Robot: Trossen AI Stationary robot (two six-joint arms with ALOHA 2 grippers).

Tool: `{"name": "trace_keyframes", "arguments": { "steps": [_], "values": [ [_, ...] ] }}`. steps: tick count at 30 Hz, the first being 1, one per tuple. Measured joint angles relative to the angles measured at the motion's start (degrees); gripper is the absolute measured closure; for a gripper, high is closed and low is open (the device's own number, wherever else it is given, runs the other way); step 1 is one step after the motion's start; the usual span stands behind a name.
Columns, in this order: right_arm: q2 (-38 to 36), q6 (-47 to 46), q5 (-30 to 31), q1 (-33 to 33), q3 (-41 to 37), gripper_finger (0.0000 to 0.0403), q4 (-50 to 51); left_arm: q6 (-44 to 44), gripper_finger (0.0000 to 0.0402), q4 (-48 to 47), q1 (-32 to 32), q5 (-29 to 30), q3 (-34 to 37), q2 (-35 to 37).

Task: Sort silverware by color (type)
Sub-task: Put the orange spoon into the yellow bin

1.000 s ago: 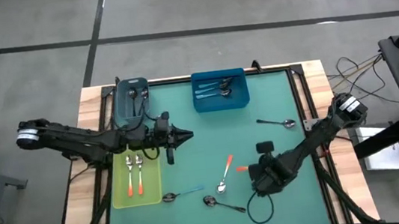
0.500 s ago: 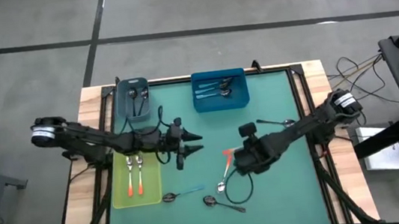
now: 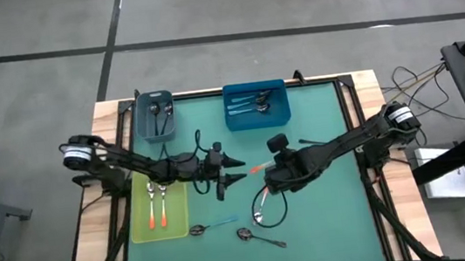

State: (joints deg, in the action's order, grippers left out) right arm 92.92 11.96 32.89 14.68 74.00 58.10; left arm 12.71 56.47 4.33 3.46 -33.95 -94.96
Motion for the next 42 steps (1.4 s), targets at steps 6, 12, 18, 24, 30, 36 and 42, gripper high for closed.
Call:
{"name": "trace_keyframes", "arguments": {
  "steps": [6, 12, 18, 24, 30, 36, 42],
  "values": [
    [1.15, 7.42, 3.68, -0.09, 0.17, 0.0394, -2.47, -0.09, 0.0228, -0.52, -0.32, -0.02, -4.93, -4.95],
    [2.87, 12.61, 9.21, -0.07, 1.01, 0.0394, -2.77, -0.24, 0.0228, -6.65, -1.73, 0.06, -8.67, -7.39],
    [2.89, 16.1, 11.62, 0.0, 1.44, 0.0394, -2.98, -0.22, 0.0228, -8.32, -3.07, 0.39, -8.77, -7.37],
    [2.89, 20.85, 13.8, 0.02, 2.1, 0.0394, -4.36, -0.2, 0.0228, -8.57, -3.47, -0.68, -9.71, -7.35],
    [2.93, 26.42, 14.96, 0.02, 3.37, 0.0394, -6.62, -0.21, 0.0228, -10.15, -3.52, -1.0, -11.23, -7.63],
    [2.93, 28.87, 15.14, 0.07, 4.11, 0.0395, -7.59, 1.37, 0.0228, -11.26, -3.95, -0.85, -11.42, -7.88],
    [2.93, 28.59, 15.51, 0.07, 4.28, 0.0396, -8.0, 1.55, 0.0228, -11.66, -4.15, 0.66, -11.37, -7.91]
  ]
}}
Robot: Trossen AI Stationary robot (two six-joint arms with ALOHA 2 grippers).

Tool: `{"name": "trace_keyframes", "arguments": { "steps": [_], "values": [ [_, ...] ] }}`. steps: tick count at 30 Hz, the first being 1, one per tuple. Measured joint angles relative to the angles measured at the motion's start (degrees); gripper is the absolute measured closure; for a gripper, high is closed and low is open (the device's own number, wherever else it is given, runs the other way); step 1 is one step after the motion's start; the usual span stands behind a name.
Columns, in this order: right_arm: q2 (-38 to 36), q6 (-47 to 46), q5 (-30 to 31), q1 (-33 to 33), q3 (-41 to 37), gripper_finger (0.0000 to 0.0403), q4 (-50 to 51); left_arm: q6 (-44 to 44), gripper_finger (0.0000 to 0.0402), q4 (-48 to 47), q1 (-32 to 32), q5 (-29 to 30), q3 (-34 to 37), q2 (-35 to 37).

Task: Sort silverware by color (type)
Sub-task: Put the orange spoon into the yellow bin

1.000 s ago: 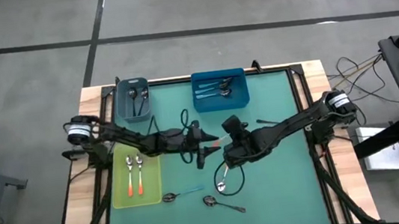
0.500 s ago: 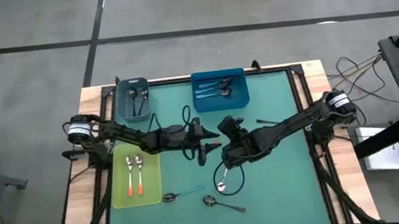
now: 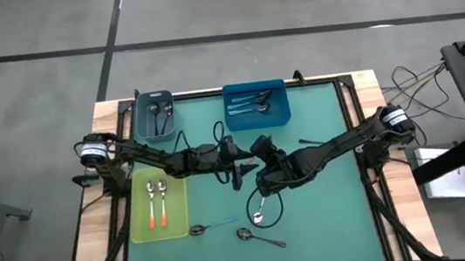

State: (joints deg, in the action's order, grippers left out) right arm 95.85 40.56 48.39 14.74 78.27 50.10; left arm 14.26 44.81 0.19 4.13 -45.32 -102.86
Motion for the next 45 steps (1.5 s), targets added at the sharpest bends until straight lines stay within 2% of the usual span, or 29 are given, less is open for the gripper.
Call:
{"name": "trace_keyframes", "arguments": {
  "steps": [14, 18, 22, 23, 32, 36, 45],
  "values": [
    [0.0, 0.61, 0.01, 0.0, 0.07, 0.0395, -2.44, -1.13, 0.0234, -2.11, -0.68, 1.4, 0.09, -0.07],
    [0.0, 0.58, -0.19, 0.0, 0.07, 0.0395, -2.59, -1.54, 0.0273, -2.16, -0.71, 2.46, 0.09, -0.07],
    [0.0, 0.54, -0.2, 0.0, 0.03, 0.0395, -2.62, -1.49, 0.037, -2.19, -0.65, 2.47, 0.09, -0.07],
    [0.0, 0.38, -0.34, 0.0, 0.03, 0.0394, -2.68, -1.16, 0.0383, -2.26, -0.63, 2.87, 0.11, -0.07],
    [0.0, -3.67, -0.34, -0.02, -0.01, 0.0392, -2.53, -1.57, 0.039, -2.23, -0.18, 5.5, 0.11, 0.05],
    [-0.04, -6.63, -0.33, 0.0, -0.01, 0.0372, -1.91, -1.61, 0.0399, -2.2, -0.17, 5.61, 0.13, 0.52],
    [-0.04, -12.08, -0.16, -0.02, -0.01, 0.0293, -2.15, -1.57, 0.0398, -2.22, -0.17, 5.57, 0.13, 0.69]
  ]
}}
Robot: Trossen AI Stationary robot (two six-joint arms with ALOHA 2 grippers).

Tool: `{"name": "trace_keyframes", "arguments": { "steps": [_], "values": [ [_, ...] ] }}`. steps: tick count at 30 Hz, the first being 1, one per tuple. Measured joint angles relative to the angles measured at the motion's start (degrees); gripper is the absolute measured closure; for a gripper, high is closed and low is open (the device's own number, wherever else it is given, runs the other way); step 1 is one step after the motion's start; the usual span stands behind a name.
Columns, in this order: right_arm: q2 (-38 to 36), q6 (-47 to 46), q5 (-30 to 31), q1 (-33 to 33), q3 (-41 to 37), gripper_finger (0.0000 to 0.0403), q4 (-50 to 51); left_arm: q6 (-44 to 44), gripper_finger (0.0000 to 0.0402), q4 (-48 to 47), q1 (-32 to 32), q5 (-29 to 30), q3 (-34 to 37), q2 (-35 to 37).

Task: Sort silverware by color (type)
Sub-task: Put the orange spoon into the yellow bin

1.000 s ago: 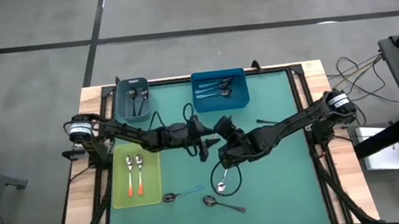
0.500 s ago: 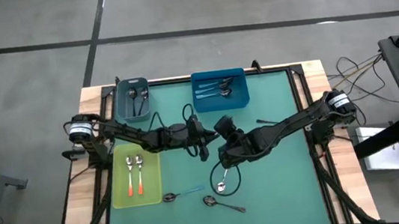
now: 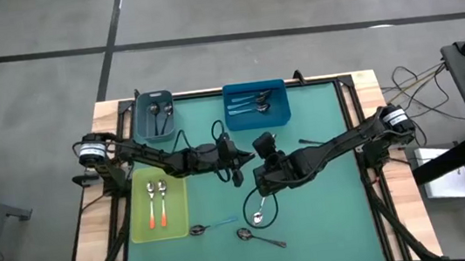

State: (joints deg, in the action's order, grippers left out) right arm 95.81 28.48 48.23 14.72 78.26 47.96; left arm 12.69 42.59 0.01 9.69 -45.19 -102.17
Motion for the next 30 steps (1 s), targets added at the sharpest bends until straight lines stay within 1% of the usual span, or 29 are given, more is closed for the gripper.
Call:
{"name": "trace_keyframes", "arguments": {
  "steps": [6, 12, 15, 18, 20, 24, 27, 30],
  "values": [
    [-0.02, -1.97, -0.02, 0.01, 0.0, 0.028, -0.03, 0.02, 0.0399, -0.2, 0.0, -0.09, 0.0, 0.0],
    [-0.09, -4.23, 0.42, 0.02, 0.0, 0.028, 0.06, 0.48, 0.04, -0.2, -1.11, 0.41, 1.13, 0.09],
    [-0.21, -5.18, 1.57, 0.02, 0.0, 0.0277, 0.12, 1.45, 0.04, -0.34, -1.96, 2.17, 2.09, 0.41],
    [-0.68, -7.04, 3.04, 0.02, 0.0, 0.0278, 0.17, 1.41, 0.0401, -0.34, -2.11, 5.52, 3.43, 2.03],
    [-1.24, -8.73, 4.17, 0.02, 0.0, 0.0279, 0.31, 0.45, 0.0401, -0.26, -2.07, 9.06, 4.85, 3.71],
    [-3.04, -13.63, 4.31, 0.02, 0.0, 0.028, 0.62, -2.06, 0.0401, -0.36, -1.9, 13.56, 7.72, 8.18],
    [-5.14, -24.93, 3.82, -0.92, -0.02, 0.028, 0.73, -5.97, 0.0401, -0.31, -0.4, 19.75, 9.92, 12.44],
    [-8.36, -36.22, 2.66, -2.48, -1.55, 0.028, 0.77, -12.23, 0.0401, -0.35, 2.21, 26.66, 10.84, 16.2]
  ]
}}
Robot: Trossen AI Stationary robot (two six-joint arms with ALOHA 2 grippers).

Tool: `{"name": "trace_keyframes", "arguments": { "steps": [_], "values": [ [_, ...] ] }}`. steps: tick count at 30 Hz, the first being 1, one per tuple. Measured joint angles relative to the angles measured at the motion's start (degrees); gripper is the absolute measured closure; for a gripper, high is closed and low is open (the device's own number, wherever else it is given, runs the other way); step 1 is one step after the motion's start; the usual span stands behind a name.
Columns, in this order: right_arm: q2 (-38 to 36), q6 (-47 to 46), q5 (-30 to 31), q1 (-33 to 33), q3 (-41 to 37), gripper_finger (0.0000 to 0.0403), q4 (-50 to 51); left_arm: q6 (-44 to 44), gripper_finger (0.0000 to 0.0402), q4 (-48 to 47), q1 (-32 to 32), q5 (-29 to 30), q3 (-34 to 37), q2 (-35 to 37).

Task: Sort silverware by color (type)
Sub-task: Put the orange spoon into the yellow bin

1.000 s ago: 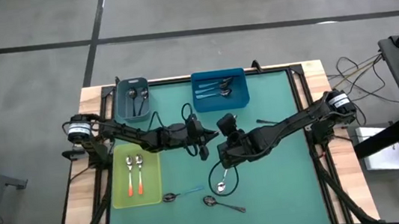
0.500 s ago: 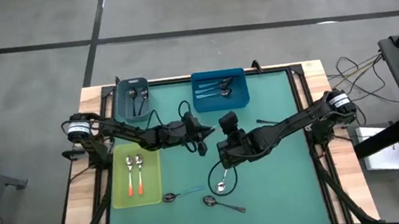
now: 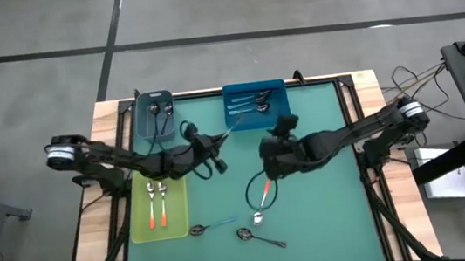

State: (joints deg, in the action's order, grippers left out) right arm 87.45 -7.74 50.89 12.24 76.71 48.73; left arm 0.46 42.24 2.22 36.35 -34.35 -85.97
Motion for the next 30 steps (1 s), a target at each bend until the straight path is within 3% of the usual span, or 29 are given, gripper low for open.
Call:
{"name": "trace_keyframes", "arguments": {
  "steps": [4, 7, 10, 13, 15, 17, 23, 30],
  "values": [
    [-4.94, -7.51, -0.32, -1.04, -5.62, 0.028, -7.88, -10.39, 0.0401, 0.25, 4.26, 5.21, -0.33, 3.94],
    [-8.99, -5.51, -1.49, -1.04, -12.45, 0.028, -21.17, -17.49, 0.0401, 1.3, 7.81, 10.79, -1.25, 5.77],
    [-13.41, -0.64, -8.25, -1.09, -22.33, 0.028, -45.29, -27.6, 0.0401, 1.31, 11.11, 20.59, -2.54, 6.51],
    [-15.32, 3.08, -15.46, -1.94, -33.2, 0.028, -76.57, -37.97, 0.0402, 1.19, 13.19, 29.92, -4.56, 6.26],
    [-15.2, -0.12, -17.26, -3.25, -38.84, 0.028, -94.18, -43.02, 0.0402, 1.22, 13.53, 34.36, -6.25, 5.57],
    [-14.99, -9.34, -17.25, -4.86, -42.13, 0.028, -104.67, -45.65, 0.0401, -0.19, 13.49, 37.7, -7.51, 4.53],
    [-15.25, -27.42, -25.19, -10.38, -42.99, 0.0264, -100.07, -47.12, 0.0401, -3.29, 13.53, 41.54, -11.88, -1.42],
    [-15.07, -30.58, -26.89, -12.49, -39.82, 0.0232, -93.83, -51.74, 0.0401, -3.84, 13.51, 48.63, -18.09, -11.27]
  ]
}}
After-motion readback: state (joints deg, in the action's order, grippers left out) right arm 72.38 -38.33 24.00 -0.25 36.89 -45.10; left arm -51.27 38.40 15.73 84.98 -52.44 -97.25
